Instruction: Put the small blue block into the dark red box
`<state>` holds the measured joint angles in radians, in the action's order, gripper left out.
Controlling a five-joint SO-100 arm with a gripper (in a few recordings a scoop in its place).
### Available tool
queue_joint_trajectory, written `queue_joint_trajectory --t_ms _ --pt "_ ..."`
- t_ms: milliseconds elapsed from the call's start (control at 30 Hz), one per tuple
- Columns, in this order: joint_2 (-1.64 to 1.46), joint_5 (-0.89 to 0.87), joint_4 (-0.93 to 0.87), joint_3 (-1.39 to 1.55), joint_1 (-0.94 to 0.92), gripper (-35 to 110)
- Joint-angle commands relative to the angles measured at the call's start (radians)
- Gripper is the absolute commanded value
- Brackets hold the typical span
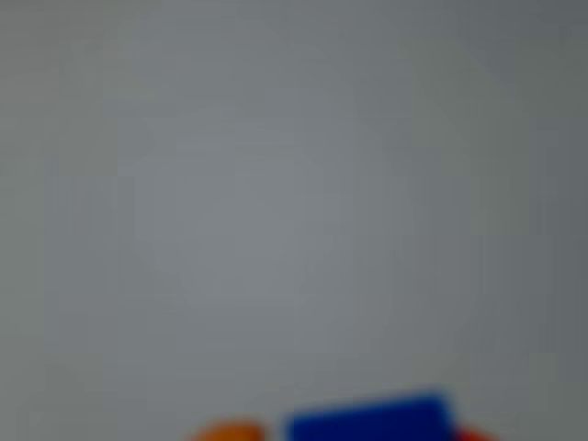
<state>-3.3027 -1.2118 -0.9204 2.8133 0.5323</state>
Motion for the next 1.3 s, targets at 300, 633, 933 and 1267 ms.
queue_joint_trajectory --t_ms 300,633,933,1267 --pt "0.299 0.403 -0.476 -0.558 -0.299 0" --pt "0.436 0.514 -0.445 -0.632 -0.393 0" --pt "0.603 0.618 -0.445 -0.773 -0.532 0" --pt "0.790 0.750 -0.405 -0.888 -0.764 0"
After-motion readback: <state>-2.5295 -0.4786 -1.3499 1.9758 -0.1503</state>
